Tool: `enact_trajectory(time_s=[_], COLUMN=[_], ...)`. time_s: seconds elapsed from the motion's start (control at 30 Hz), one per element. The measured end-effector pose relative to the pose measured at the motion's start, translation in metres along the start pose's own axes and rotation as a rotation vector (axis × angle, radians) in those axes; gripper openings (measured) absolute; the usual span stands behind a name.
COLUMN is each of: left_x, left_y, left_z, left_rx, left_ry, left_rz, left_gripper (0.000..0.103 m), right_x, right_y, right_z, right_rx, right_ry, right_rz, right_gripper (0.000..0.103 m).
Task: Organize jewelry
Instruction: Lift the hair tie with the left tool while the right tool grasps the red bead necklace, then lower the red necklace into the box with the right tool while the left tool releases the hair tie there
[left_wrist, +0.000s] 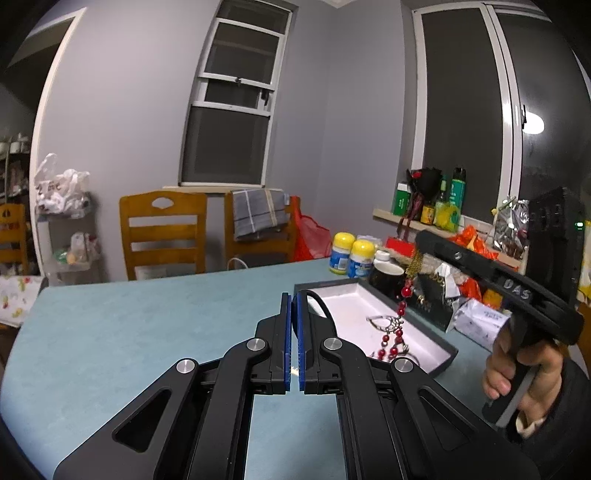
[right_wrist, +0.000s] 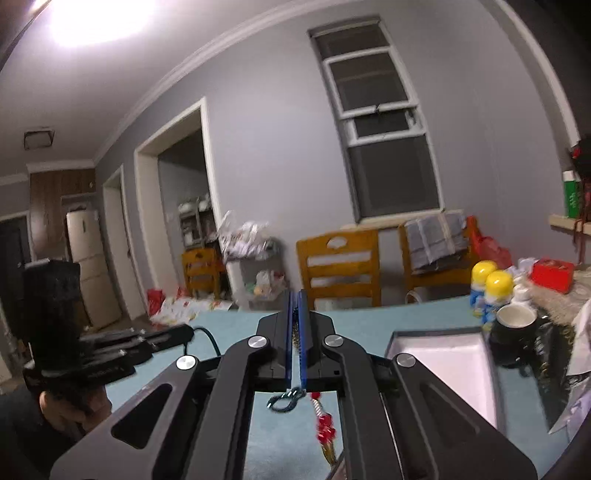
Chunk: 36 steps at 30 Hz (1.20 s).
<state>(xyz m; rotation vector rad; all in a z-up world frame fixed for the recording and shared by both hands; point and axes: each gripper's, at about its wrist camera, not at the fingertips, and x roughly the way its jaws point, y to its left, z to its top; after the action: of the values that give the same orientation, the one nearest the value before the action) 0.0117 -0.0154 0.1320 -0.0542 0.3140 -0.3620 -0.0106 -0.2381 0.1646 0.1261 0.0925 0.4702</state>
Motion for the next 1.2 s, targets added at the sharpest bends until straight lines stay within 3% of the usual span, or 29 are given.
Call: enact_trajectory(time_s=[0.3,0.5,0.6,0.73,0.97,1.2], left_x=[0.05,0.085,0.1,0.114,0.129,0.138], left_y=[-0.051,-0.076,-0.085,-0.087,-0.094,-0.101], left_z=[0.01,-0.005,-0.018,-0.03,-0.042,-0.051], left_rx=[0.005,-0.035,-0.009,0.006,0.047,0.084], left_ry=[0.036,0.081,0.121,0.168,0.246,0.326], left_rz=[-0.06,-0.082,-0.069,-0.043,-0.028,-0.038], left_gripper=[0.003,0.003,0.003,0.003,0.003,0.003], right_x=[-0.015,-0.025,-0.027,-0.018,0.025,0.043], right_y=[-0.034,-0.059,-0.068,-0.081,-0.102,-0.124], right_z=[0.004,0.003,0.0,-0.008,-0.041,-0.07], right_rx=[0.054,0.09,0.108,0.116,0.114,0.164], right_ry=[-0.034,-0.041,-0.038,0.032,0.278,0.406], right_rz=[-0.071,-0.129,-0.161,-0.213,-0.325,-0.34], right_gripper=[0.002,0.003,0.002,0.002,0.003,0.003])
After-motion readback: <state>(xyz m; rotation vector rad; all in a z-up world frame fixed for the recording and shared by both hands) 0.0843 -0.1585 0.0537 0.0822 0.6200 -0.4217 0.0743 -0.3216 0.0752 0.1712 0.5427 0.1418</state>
